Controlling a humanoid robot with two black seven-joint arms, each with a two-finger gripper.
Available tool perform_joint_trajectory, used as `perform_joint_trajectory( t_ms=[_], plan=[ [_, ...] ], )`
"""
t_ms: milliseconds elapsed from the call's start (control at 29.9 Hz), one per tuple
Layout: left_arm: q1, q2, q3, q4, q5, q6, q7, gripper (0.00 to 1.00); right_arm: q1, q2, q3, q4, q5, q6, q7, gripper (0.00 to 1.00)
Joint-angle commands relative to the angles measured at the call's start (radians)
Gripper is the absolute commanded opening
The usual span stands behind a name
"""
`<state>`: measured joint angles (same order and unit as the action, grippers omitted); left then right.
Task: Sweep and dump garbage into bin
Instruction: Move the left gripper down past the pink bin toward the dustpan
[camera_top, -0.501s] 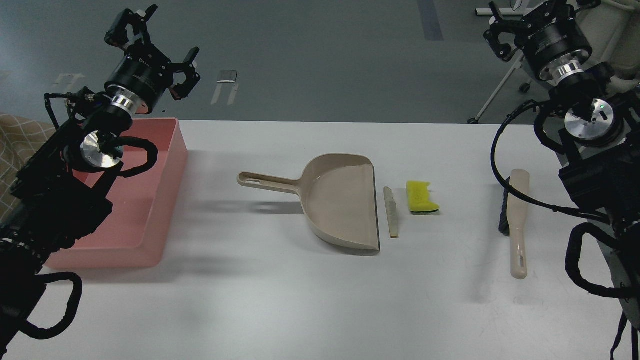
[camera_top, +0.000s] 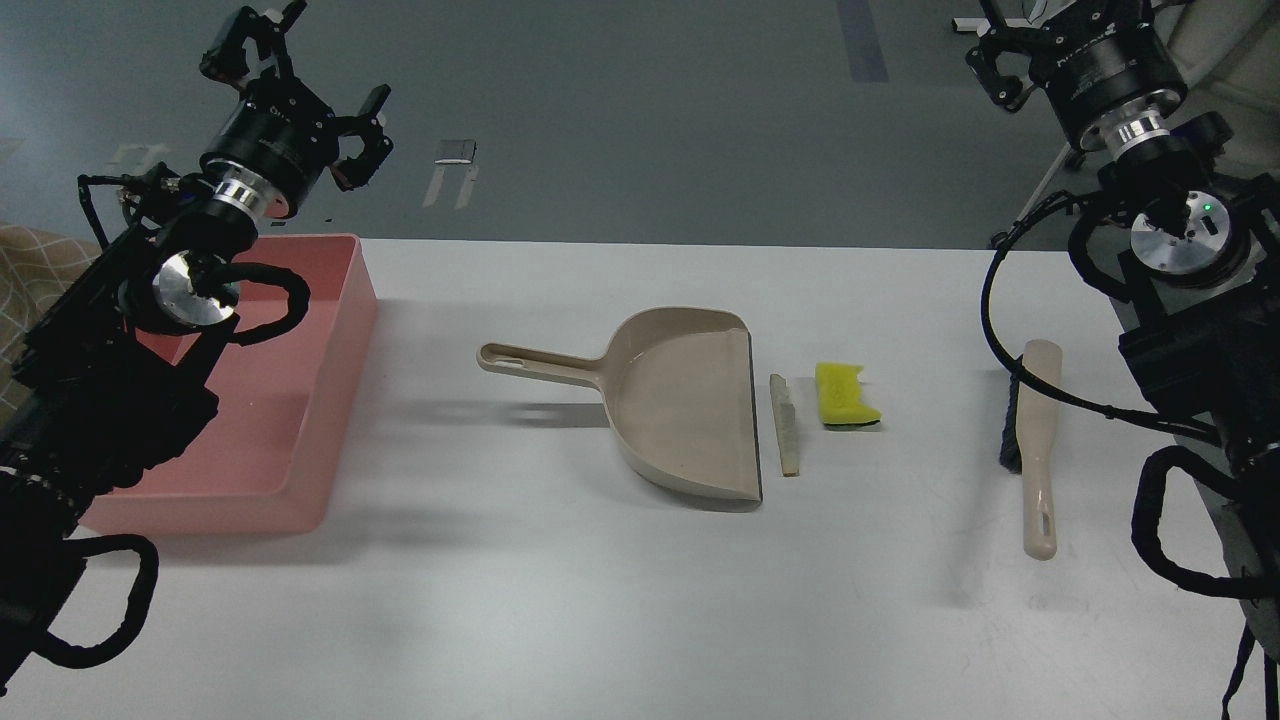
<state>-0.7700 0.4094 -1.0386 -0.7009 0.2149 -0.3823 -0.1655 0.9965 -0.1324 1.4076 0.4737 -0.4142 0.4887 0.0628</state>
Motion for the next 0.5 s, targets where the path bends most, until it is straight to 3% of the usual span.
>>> perform_joint_trajectory(
  t_ms=[0,468],
  plan=[
    [-0.005,-0.001,0.002,-0.002,0.001,-0.004,0.0,0.99,0.001,0.004,-0.001,-0.001,-0.002,0.0,0.0,1.0],
    [-0.005,-0.003,-0.026,0.003,-0.008,0.003,-0.014,0.99,-0.007,-0.015,-0.002,-0.001,-0.002,0.0,-0.003,1.0]
  ],
)
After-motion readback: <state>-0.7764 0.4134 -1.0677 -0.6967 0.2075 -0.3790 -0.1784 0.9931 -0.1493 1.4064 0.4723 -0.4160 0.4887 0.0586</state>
